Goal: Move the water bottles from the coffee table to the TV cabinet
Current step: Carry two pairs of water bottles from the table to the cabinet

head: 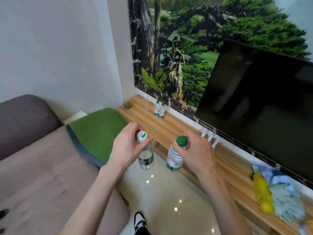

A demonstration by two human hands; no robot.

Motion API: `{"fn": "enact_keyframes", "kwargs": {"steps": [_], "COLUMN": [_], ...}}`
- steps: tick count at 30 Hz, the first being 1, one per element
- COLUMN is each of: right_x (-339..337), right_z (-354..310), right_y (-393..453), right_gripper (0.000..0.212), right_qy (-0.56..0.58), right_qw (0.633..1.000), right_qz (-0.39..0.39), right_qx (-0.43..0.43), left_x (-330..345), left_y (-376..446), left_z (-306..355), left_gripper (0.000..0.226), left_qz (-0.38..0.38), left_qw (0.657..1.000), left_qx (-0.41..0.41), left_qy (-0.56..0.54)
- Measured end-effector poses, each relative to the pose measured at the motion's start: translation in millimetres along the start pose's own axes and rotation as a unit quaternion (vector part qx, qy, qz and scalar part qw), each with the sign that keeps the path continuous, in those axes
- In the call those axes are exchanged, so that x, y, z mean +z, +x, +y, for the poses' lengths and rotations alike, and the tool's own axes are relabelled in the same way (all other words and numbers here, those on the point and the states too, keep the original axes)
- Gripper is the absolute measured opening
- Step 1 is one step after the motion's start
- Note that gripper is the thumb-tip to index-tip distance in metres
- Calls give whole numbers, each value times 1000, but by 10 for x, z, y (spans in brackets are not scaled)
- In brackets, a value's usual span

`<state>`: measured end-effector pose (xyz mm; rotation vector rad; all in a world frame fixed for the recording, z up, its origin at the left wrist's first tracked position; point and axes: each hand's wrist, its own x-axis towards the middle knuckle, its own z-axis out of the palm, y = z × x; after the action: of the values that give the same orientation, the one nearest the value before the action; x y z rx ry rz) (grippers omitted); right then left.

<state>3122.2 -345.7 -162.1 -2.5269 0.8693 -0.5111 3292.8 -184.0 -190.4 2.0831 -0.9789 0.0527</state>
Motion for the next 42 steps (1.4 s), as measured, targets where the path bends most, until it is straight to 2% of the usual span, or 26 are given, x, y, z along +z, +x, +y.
{"fn": "enact_keyframes", "kwargs": {"steps": [6,15,21,28,35,42], "right_x": [180,360,564,696,863,1078], "right_z": [147,457,816,1188,1483,1618], "right_y": [796,1847,2574,3494,4355,4924], "right_gripper": [24,25,26,31,30,29], "right_qy": [-37,-56,-70,-47,-50,-68], "right_qw": [998,994,991,988,988,983], "right_qz": [38,16,11,-59,-87,-97], "right_qx": [36,93,114,133,114,138], "left_x": [291,843,1347,1870,2303,2609], "left_y": [999,2143,2808,3580,4349,4898], "left_z": [-227,-489,-742,-868,-993,-1277], "left_gripper": [36,26,23,25,26,26], "left_qz": [-43,-85,-117,-162,-161,-202], "left_qw": [998,992,990,986,986,977], "left_qx": [53,91,74,30,16,20], "left_qy": [-14,-18,-3,27,49,64]}}
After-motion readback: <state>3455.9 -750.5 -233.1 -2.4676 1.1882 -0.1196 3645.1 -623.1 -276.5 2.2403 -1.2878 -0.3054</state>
